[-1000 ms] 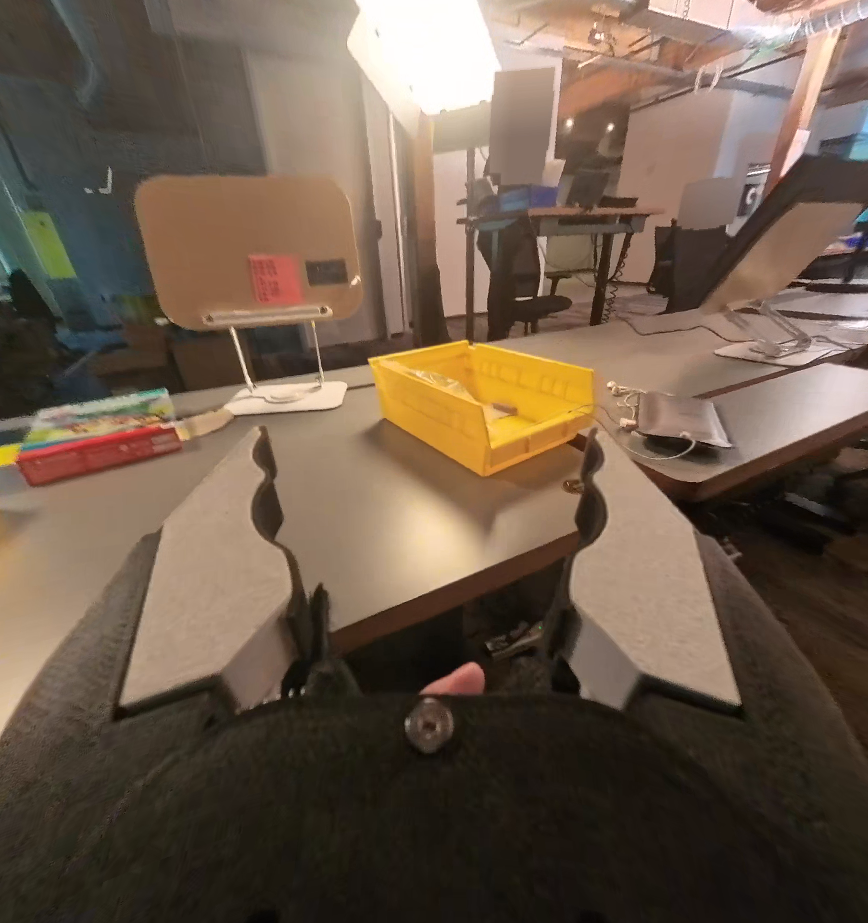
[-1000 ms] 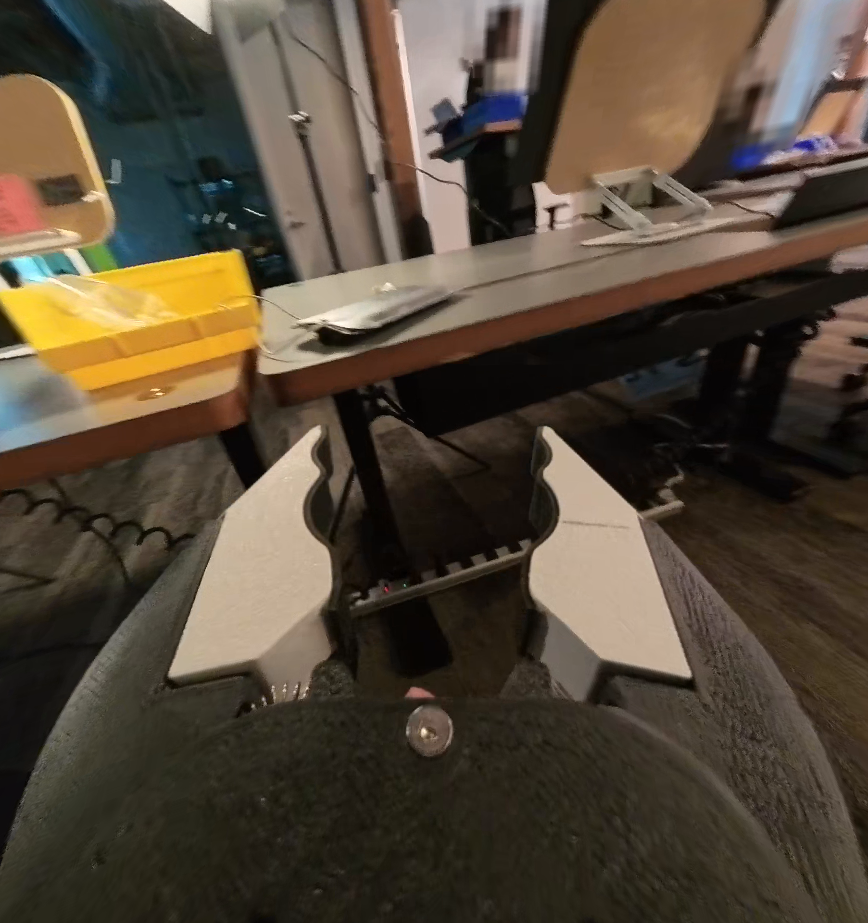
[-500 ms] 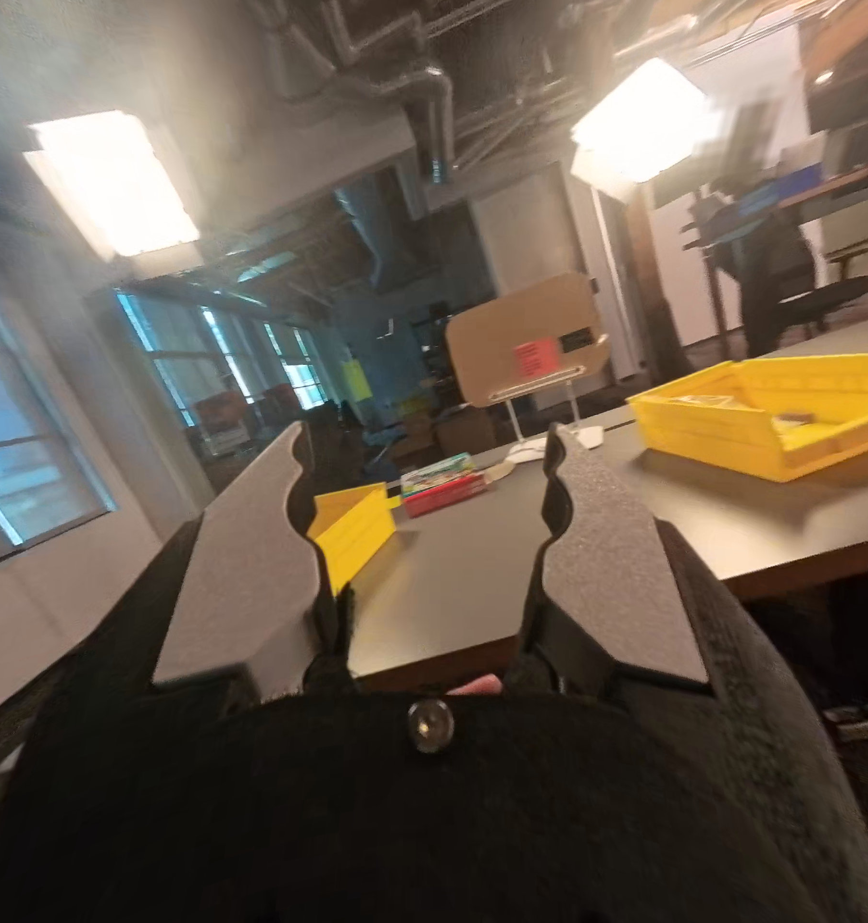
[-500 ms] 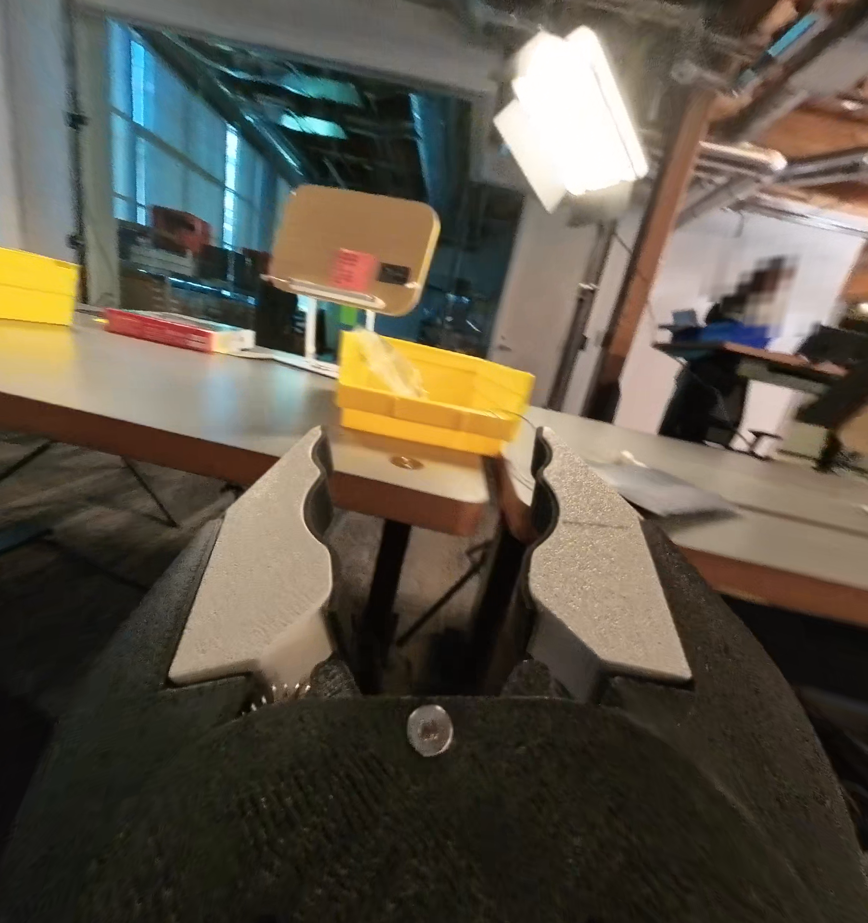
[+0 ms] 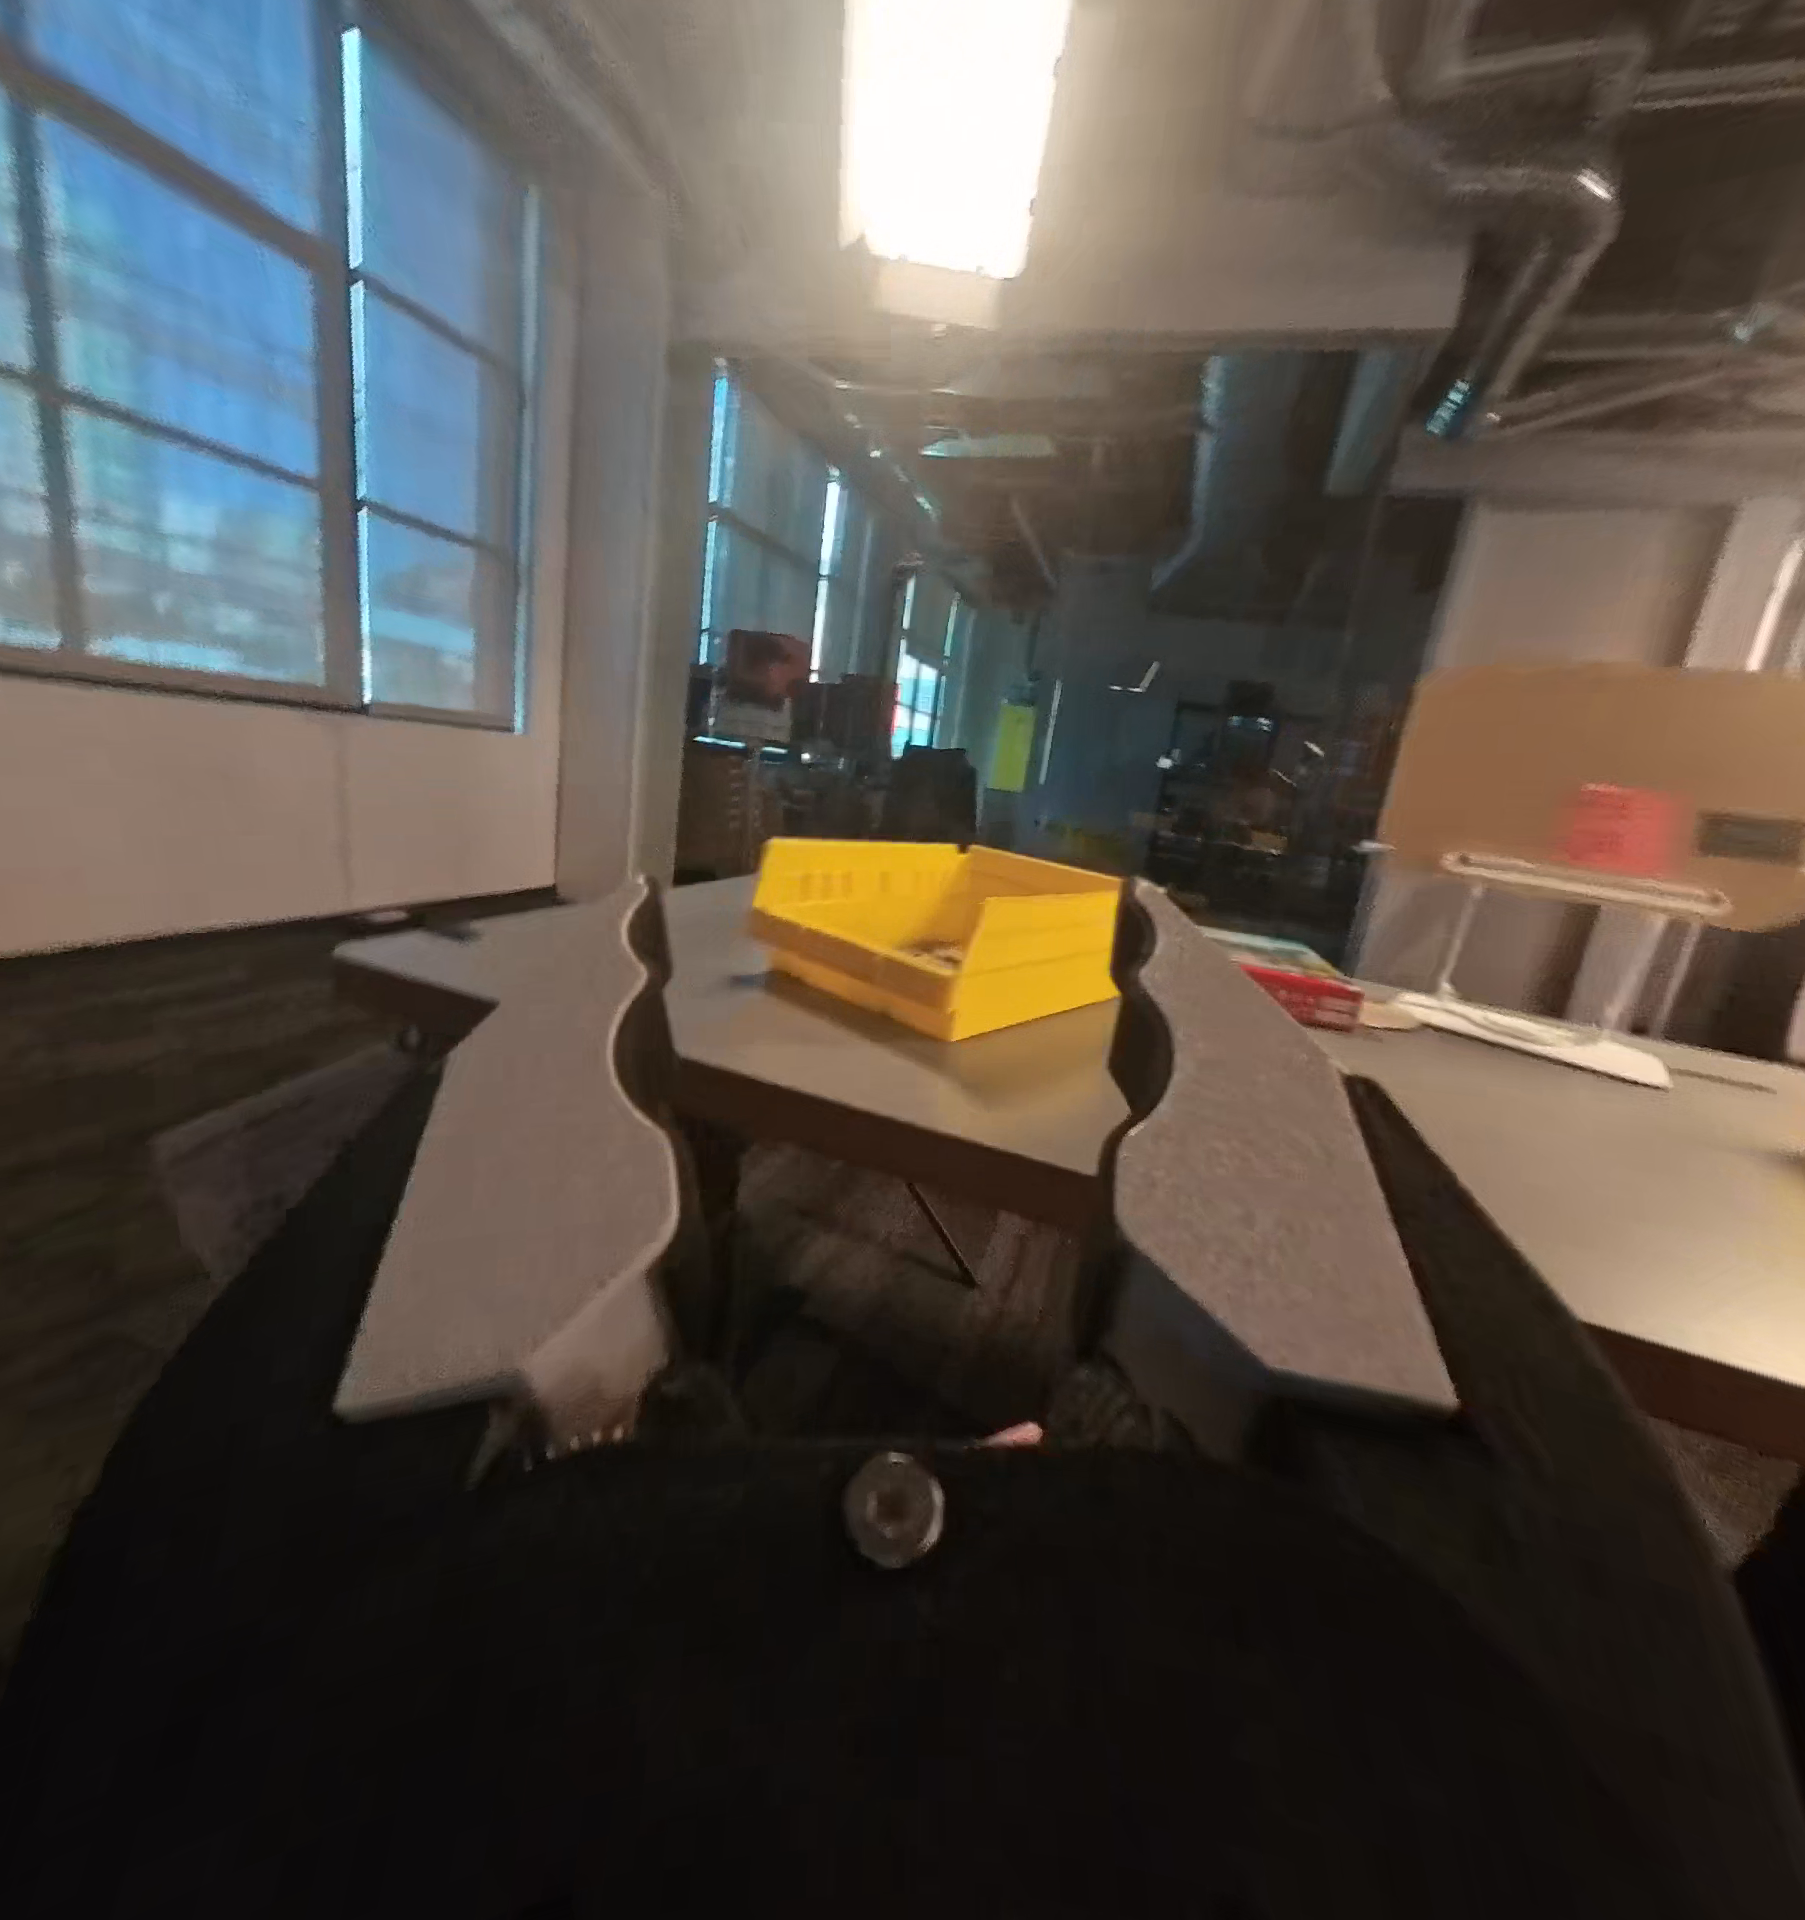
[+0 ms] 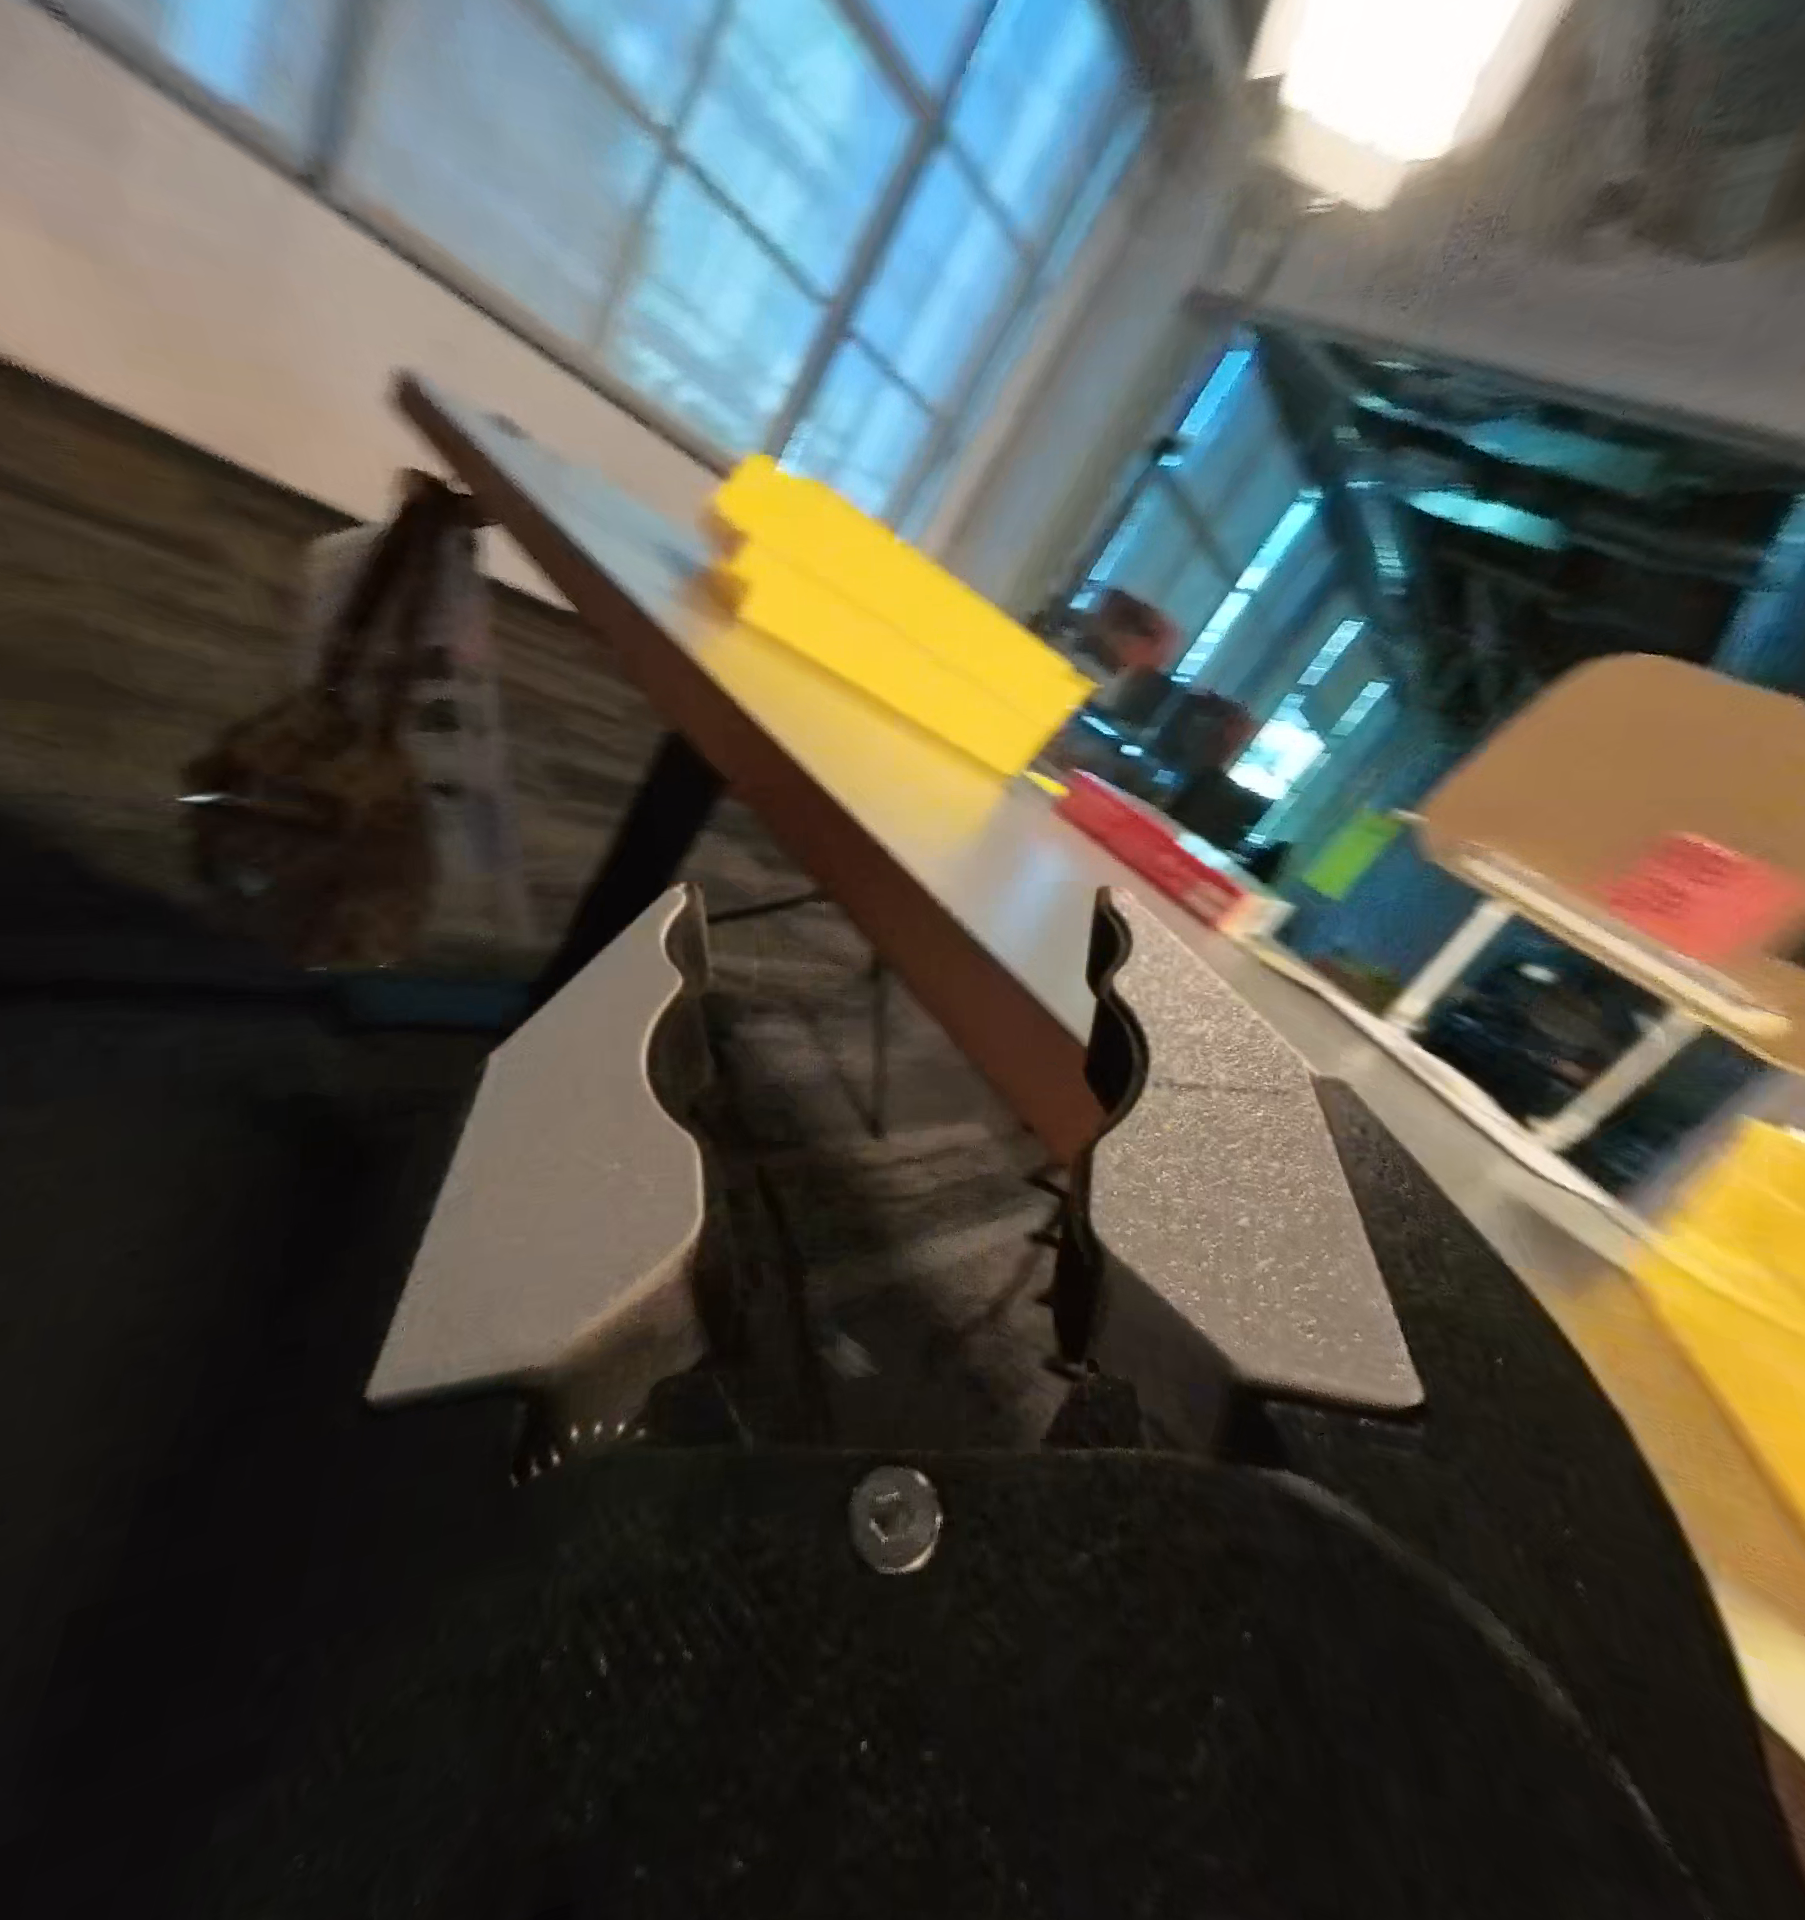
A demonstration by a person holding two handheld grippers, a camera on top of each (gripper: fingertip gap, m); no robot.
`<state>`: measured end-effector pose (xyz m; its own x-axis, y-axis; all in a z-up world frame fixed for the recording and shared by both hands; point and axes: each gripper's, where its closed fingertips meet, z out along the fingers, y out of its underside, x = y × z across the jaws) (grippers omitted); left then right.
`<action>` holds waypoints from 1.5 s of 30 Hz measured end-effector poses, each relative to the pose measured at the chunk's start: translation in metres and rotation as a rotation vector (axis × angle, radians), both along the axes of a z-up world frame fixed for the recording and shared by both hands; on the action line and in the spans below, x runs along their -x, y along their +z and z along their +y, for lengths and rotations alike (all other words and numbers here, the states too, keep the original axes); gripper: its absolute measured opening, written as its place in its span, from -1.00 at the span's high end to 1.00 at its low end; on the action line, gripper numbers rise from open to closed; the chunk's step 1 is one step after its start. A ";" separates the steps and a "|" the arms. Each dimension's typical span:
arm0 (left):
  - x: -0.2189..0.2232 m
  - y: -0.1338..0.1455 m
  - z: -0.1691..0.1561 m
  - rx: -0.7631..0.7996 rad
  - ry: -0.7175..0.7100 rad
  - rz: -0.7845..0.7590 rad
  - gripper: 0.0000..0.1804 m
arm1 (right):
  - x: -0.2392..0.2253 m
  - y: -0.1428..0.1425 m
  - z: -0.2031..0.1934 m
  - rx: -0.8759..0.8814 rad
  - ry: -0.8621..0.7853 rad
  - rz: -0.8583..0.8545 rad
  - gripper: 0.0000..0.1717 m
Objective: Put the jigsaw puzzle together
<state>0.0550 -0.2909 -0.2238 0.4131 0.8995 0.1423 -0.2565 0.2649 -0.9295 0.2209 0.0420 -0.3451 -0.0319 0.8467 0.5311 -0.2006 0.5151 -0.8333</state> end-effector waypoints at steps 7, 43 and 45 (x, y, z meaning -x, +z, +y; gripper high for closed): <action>0.071 -0.103 -0.096 -0.075 0.243 -0.159 0.08 | 0.103 -0.089 -0.121 0.103 0.373 -0.341 0.17; 0.109 -0.401 -0.314 -0.486 0.632 -1.000 0.49 | 0.553 -0.600 0.267 0.562 -0.649 -0.896 0.21; 0.109 -0.412 -0.316 -0.523 0.662 -1.022 0.49 | 0.561 -0.612 0.287 0.608 -0.648 -0.938 0.17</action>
<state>-0.0543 -0.6073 -0.6355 -0.5794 0.6327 0.5137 0.2751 0.7452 -0.6075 -0.3398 0.3290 -0.9567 0.3239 0.9445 0.0553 0.7277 -0.2113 -0.6525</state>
